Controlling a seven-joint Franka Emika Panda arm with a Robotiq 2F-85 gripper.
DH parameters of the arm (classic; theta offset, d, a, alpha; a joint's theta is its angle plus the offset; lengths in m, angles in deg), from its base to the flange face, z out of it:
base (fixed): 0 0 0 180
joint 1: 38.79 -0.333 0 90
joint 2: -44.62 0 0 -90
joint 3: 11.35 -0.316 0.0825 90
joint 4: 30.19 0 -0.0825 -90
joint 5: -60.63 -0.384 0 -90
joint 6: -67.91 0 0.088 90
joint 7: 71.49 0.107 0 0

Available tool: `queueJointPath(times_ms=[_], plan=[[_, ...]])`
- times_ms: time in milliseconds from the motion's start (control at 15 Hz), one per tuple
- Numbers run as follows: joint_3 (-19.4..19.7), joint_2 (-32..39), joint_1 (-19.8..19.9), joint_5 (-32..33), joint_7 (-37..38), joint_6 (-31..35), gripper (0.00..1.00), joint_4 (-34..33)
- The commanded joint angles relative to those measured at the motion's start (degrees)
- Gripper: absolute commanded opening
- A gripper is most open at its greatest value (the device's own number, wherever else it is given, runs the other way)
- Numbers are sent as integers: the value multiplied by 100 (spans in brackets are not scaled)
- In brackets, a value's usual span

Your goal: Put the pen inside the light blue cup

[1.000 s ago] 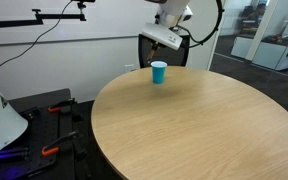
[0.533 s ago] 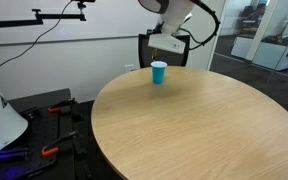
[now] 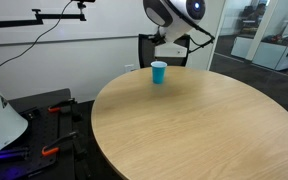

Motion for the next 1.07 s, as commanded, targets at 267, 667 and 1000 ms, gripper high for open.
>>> queueJointPath(times_ms=[267,667,1000], plan=[[20,728,-15,-149,-596,-677,4,-802],[7,1168,-51,-67,-732,-974,4,-1313],[13,1509,-117,22,-677,-1033,4,-1692]])
